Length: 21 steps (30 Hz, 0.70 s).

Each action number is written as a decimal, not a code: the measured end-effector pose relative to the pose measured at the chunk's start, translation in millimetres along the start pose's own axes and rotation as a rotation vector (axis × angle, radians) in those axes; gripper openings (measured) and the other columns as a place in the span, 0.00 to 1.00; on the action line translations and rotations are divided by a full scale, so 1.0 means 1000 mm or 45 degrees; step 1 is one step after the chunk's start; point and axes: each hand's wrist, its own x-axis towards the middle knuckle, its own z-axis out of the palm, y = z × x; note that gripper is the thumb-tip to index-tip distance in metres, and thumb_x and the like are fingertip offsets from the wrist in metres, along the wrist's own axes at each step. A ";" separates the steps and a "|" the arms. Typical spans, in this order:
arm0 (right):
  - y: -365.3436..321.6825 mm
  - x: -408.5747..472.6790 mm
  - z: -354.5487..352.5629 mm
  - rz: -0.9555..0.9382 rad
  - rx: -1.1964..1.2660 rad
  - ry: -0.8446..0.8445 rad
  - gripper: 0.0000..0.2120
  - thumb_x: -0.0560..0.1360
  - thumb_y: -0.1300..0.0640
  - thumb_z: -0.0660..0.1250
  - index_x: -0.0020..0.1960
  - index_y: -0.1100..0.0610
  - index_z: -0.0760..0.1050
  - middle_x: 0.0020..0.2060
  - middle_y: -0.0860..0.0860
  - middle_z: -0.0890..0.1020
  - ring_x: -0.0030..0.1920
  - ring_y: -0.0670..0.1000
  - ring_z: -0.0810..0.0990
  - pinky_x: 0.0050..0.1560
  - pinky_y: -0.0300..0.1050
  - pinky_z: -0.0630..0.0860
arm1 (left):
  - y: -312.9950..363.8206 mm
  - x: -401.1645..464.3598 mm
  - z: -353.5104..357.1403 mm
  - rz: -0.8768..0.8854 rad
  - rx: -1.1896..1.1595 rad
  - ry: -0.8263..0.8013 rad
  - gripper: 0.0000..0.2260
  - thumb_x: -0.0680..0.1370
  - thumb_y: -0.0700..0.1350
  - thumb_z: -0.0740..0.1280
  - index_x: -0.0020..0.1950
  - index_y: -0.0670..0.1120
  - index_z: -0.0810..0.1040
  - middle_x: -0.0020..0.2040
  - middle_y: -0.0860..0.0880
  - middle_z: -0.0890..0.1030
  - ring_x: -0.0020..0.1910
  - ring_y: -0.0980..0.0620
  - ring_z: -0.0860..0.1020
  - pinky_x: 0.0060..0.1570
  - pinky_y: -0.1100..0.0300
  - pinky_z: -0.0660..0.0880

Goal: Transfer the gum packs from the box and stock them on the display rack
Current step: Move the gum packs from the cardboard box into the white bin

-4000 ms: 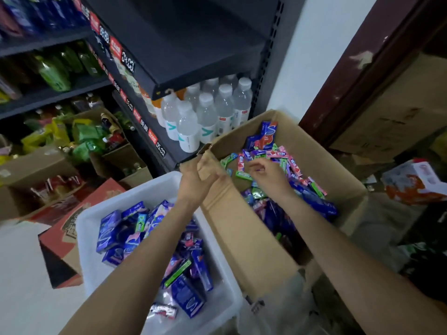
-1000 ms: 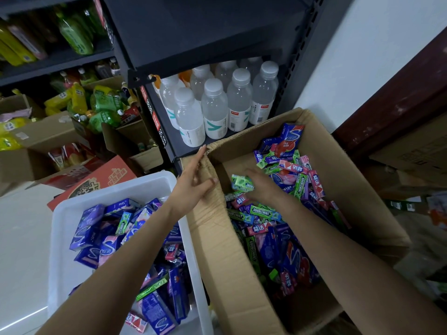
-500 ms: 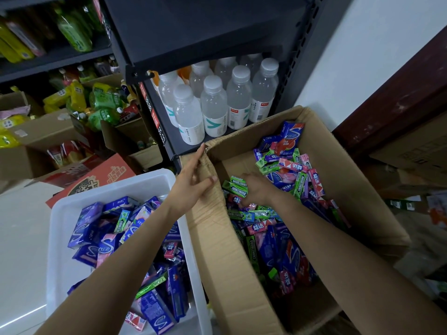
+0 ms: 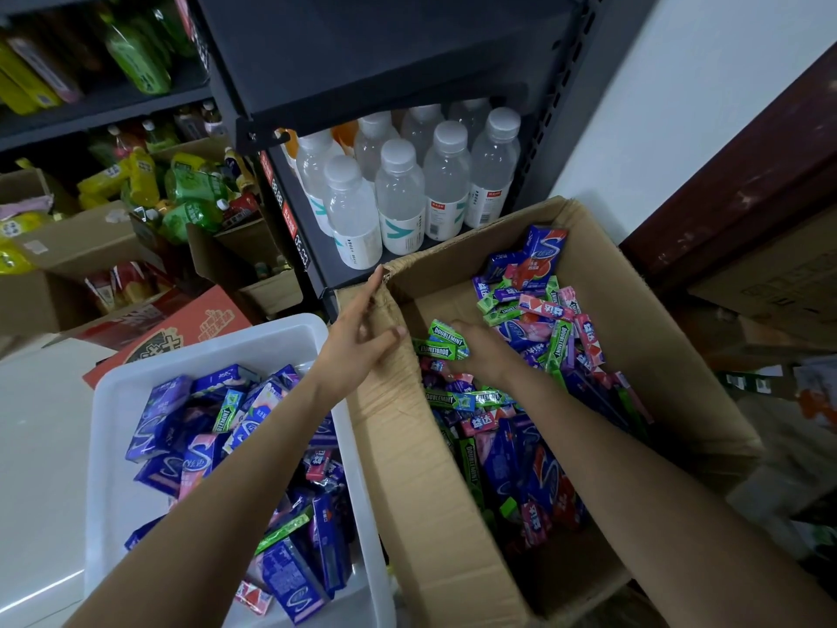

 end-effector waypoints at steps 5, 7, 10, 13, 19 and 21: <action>-0.004 -0.007 -0.001 -0.003 0.119 0.134 0.29 0.73 0.59 0.71 0.70 0.59 0.65 0.61 0.56 0.75 0.60 0.54 0.74 0.48 0.39 0.70 | 0.003 -0.002 -0.001 -0.007 0.018 -0.003 0.33 0.77 0.41 0.68 0.76 0.56 0.56 0.68 0.53 0.68 0.66 0.58 0.67 0.69 0.58 0.64; -0.011 -0.014 -0.008 0.044 0.314 0.251 0.30 0.73 0.59 0.71 0.71 0.62 0.64 0.64 0.56 0.73 0.65 0.55 0.71 0.58 0.46 0.70 | 0.007 -0.004 -0.001 -0.007 0.045 0.011 0.32 0.76 0.41 0.68 0.76 0.55 0.57 0.67 0.54 0.69 0.64 0.59 0.68 0.67 0.61 0.66; -0.028 -0.028 -0.025 0.039 0.643 0.388 0.22 0.71 0.57 0.73 0.63 0.59 0.73 0.59 0.55 0.78 0.61 0.55 0.76 0.63 0.53 0.71 | 0.017 -0.010 0.001 0.076 0.192 0.127 0.29 0.76 0.41 0.68 0.74 0.51 0.62 0.64 0.55 0.69 0.53 0.68 0.70 0.56 0.77 0.65; -0.055 -0.050 -0.040 -0.013 0.866 0.431 0.11 0.71 0.59 0.72 0.52 0.56 0.77 0.48 0.52 0.83 0.50 0.52 0.82 0.53 0.47 0.77 | 0.028 -0.018 0.005 0.200 0.254 0.339 0.18 0.76 0.40 0.67 0.66 0.47 0.73 0.62 0.51 0.74 0.59 0.56 0.73 0.62 0.62 0.68; -0.117 -0.086 -0.024 -0.171 0.840 0.263 0.13 0.70 0.63 0.73 0.53 0.56 0.77 0.45 0.51 0.84 0.45 0.46 0.82 0.48 0.38 0.78 | 0.063 -0.045 -0.006 0.051 -0.278 0.244 0.07 0.78 0.42 0.66 0.55 0.43 0.79 0.43 0.49 0.81 0.41 0.53 0.79 0.39 0.65 0.77; -0.135 -0.094 -0.004 -0.178 0.808 0.183 0.16 0.69 0.63 0.74 0.55 0.55 0.75 0.46 0.50 0.83 0.45 0.45 0.82 0.49 0.38 0.77 | 0.060 -0.064 -0.022 0.006 -0.366 0.272 0.08 0.77 0.39 0.66 0.55 0.39 0.78 0.40 0.47 0.81 0.37 0.56 0.79 0.34 0.68 0.76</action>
